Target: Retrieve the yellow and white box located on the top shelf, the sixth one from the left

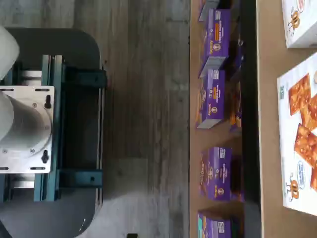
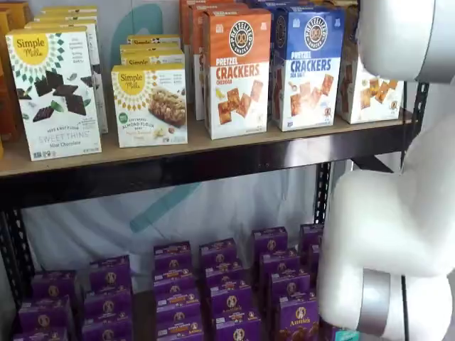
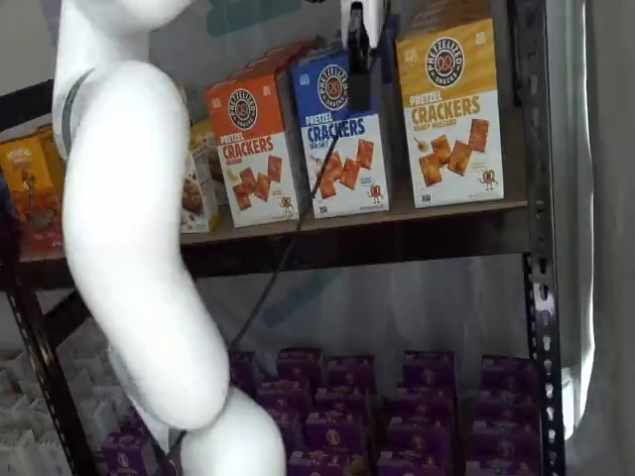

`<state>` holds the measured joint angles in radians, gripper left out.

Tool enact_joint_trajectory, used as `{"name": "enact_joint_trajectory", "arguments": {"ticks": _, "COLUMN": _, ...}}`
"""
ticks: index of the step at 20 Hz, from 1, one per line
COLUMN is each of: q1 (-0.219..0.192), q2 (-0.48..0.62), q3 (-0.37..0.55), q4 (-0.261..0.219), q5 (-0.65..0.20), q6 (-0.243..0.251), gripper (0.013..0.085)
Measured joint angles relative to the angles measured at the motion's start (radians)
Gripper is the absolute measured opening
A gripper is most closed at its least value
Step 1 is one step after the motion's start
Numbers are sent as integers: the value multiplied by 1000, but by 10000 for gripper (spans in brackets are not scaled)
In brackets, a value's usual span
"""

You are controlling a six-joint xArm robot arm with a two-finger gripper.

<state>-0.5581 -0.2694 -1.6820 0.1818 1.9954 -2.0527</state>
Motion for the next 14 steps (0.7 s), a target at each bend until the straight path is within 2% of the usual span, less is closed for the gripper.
{"name": "enact_joint_trajectory", "arguments": {"ticks": 1, "q1": 8, "q2": 3, "q3": -5, "q4": -17, "q5": 8, "q6": 1, "gripper": 850}}
{"name": "enact_joint_trajectory", "arguments": {"ticks": 3, "q1": 45, "q2": 2, "q3": -5, "q4": -95, "q5": 42, "q6": 3, "gripper": 850}}
{"name": "enact_joint_trajectory", "arguments": {"ticks": 6, "q1": 50, "q2": -21, "q3": 26, "q4": -109, "q5": 43, "q6": 3, "gripper": 850}}
{"name": "enact_joint_trajectory", "arguments": {"ticks": 10, "q1": 29, "q2": -27, "q3": 23, "q4": -65, "q5": 46, "q6": 3, "gripper": 850}}
{"name": "enact_joint_trajectory", "arguments": {"ticks": 12, "q1": 7, "q2": -15, "q3": -10, "q4": -17, "q5": 44, "q6": 4, "gripper": 850}}
{"name": "enact_joint_trajectory", "arguments": {"ticks": 14, "q1": -4, "q2": 6, "q3": -55, "q4": 11, "q5": 45, "q6": 9, "gripper": 850}}
